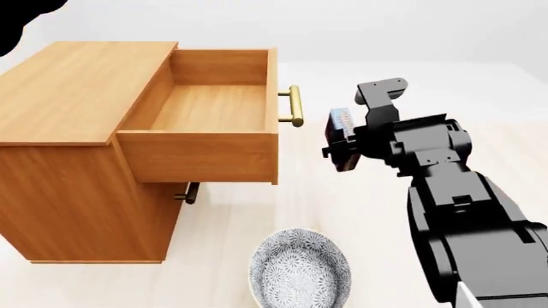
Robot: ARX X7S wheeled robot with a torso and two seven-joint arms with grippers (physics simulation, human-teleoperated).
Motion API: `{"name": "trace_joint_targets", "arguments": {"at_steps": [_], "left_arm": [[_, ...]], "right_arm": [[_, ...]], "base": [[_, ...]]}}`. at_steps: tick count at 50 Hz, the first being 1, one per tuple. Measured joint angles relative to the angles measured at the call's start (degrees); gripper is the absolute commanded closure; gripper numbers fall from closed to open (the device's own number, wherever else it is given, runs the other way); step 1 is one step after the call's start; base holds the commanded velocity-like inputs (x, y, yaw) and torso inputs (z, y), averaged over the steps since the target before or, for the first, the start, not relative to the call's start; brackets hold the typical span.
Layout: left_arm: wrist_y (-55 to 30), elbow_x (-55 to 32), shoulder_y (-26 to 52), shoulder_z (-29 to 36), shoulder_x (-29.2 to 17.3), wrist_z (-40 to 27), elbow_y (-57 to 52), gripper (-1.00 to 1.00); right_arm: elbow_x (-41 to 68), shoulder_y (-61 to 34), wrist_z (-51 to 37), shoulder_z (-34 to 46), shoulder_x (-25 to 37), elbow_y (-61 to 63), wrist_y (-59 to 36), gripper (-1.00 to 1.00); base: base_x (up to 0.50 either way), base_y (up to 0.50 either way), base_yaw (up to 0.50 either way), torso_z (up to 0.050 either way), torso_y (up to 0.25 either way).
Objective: Put the chocolate pudding in the top drawer of the cabinet and close it.
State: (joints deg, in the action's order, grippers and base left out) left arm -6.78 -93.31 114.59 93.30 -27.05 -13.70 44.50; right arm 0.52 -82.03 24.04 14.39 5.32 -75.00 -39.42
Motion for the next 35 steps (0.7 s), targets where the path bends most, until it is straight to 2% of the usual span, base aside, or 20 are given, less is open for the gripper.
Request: {"name": "trace_joint_targets", "arguments": {"at_steps": [19,35], "left_arm": [[0.06,0.61,-0.12,-0.24,-0.03,-0.42,-0.11,-1.0],[0.49,1.09,-0.33,-0.63,-0.1,-0.66,-0.24,-1.0]], "right_arm": [[-0.1,-10.74,-1.06,-0.09,0.56,0.0,-1.2,1.0],[0.33,-18.2,-0.62,0.2,-1.96,0.0,-0.43,1.0]], "base": [[0.0,0.0,0.0,0.0,0.0],[0.0,0.0,0.0,0.0,0.0]]}}
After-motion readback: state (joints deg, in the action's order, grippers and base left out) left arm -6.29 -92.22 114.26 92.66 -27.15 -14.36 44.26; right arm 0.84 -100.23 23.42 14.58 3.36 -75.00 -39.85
